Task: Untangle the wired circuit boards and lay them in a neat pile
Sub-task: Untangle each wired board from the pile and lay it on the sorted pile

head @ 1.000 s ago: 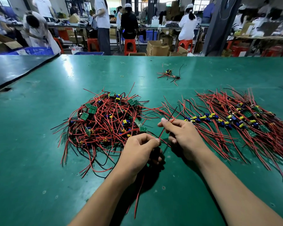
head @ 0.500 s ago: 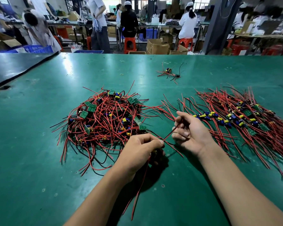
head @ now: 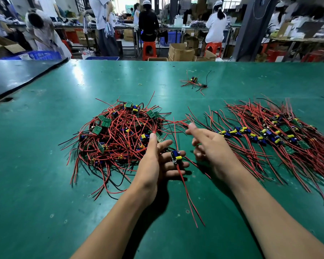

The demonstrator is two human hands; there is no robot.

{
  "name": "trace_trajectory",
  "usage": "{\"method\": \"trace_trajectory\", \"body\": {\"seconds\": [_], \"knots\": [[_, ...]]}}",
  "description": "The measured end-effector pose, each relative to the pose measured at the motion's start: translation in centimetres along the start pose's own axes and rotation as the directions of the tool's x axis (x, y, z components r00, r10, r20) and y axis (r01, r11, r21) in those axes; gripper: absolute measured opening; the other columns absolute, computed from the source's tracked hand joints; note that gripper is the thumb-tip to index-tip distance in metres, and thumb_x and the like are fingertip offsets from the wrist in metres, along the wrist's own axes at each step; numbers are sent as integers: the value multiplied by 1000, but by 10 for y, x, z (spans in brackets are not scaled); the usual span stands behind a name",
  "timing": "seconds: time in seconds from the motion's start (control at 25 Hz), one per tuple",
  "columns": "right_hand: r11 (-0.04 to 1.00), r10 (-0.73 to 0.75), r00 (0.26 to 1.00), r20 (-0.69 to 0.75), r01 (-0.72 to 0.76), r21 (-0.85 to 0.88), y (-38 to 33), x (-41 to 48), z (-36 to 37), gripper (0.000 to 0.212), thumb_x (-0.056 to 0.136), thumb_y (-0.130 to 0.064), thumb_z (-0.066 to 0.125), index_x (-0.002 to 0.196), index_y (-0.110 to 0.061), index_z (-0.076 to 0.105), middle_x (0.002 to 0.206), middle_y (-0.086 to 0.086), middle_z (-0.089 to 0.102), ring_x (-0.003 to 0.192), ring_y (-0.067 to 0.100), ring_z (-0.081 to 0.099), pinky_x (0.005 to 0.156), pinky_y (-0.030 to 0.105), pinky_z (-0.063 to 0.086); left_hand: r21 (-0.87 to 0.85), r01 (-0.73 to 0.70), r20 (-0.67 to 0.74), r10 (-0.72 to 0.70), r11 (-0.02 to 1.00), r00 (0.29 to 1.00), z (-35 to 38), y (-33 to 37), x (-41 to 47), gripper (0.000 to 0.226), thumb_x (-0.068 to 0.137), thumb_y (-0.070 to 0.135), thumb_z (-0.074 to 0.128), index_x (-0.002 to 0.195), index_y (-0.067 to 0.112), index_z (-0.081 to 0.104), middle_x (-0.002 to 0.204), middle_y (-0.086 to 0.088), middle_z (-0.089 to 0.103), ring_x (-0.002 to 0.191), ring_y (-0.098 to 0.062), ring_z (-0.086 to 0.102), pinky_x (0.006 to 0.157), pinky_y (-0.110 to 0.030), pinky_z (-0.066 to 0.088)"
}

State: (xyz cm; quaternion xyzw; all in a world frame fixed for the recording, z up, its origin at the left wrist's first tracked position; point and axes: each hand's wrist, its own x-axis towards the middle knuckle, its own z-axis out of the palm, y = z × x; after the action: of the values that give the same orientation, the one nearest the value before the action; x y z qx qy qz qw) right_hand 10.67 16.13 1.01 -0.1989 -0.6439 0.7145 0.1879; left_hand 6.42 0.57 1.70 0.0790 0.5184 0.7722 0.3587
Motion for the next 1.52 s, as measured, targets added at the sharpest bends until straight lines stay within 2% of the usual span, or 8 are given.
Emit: {"method": "trace_trajectory", "body": {"seconds": [0.16, 0.28, 0.48, 0.68, 0.84, 0.96, 1.08, 1.52], "knots": [[868, -166, 967, 194, 236, -437, 4, -11, 11, 37, 75, -40, 85, 108, -29, 72, 79, -8, 59, 60, 8, 54, 58, 25, 51, 12, 7, 40, -7, 1000, 999, 1, 1, -1, 62, 94, 67, 23, 140, 31, 44, 111, -10, 72, 81, -24, 71, 71, -37, 59], [702, -297, 929, 221, 369, -609, 5, -12, 11, 32, 80, -25, 83, 110, -26, 72, 83, -9, 65, 68, 6, 59, 68, 14, 47, 52, -14, 66, 11, 999, 998, 2, 0, -2, 61, 94, 65, 26, 144, 34, 40, 108, -11, 70, 90, -25, 69, 73, -37, 60], [780, -406, 914, -30, 329, -533, 3, -3, -1, 11, 83, -22, 79, 92, -23, 75, 81, -8, 73, 70, 4, 65, 69, 17, 51, 111, -105, 3, 106, 988, 994, 1, -2, 2, 42, 101, 40, 43, 139, 23, 43, 103, -15, 73, 76, -28, 71, 76, -44, 59], [658, -465, 835, -295, 103, -746, 2, 7, -32, 18, 86, -29, 74, 102, -20, 73, 102, 5, 71, 93, 23, 65, 87, 34, 51, 204, -124, -82, 143, 971, 986, -8, -2, 5, 50, 100, 15, 52, 147, 20, 33, 93, -20, 69, 61, -27, 68, 58, -33, 60], [448, -531, 829, -175, 99, -889, 6, 3, -20, 31, 86, -31, 74, 114, -19, 71, 113, 4, 63, 108, 25, 54, 95, 36, 40, 239, -135, -79, 158, 962, 984, -9, -4, 6, 47, 99, 9, 52, 142, 18, 37, 90, -20, 68, 59, -27, 67, 57, -34, 59], [544, -468, 882, 54, 336, -769, 9, -4, 2, 24, 86, -20, 74, 110, -16, 73, 109, 3, 65, 90, 12, 58, 89, 11, 40, 224, -140, -97, 166, 964, 981, -9, -5, 8, 29, 99, 7, 52, 127, 9, 47, 83, -17, 65, 57, -27, 66, 52, -32, 57], [528, -321, 915, 246, 388, -755, 16, -8, 13, 36, 90, -18, 69, 125, -17, 68, 121, 3, 67, 106, 16, 57, 101, 25, 40, 248, -142, -106, 173, 958, 979, -10, -7, 9, 15, 98, 6, 51, 113, 7, 53, 73, -14, 65, 54, -26, 64, 50, -31, 56], [658, -174, 932, 319, 351, -667, 8, -13, 13, 25, 93, -19, 67, 117, -16, 73, 106, 1, 73, 97, 11, 63, 88, 20, 45, 215, -170, -123, 199, 962, 972, -12, -8, 11, 12, 101, 17, 49, 110, 10, 54, 56, -7, 60, 45, -21, 57, 38, -25, 46]]}}
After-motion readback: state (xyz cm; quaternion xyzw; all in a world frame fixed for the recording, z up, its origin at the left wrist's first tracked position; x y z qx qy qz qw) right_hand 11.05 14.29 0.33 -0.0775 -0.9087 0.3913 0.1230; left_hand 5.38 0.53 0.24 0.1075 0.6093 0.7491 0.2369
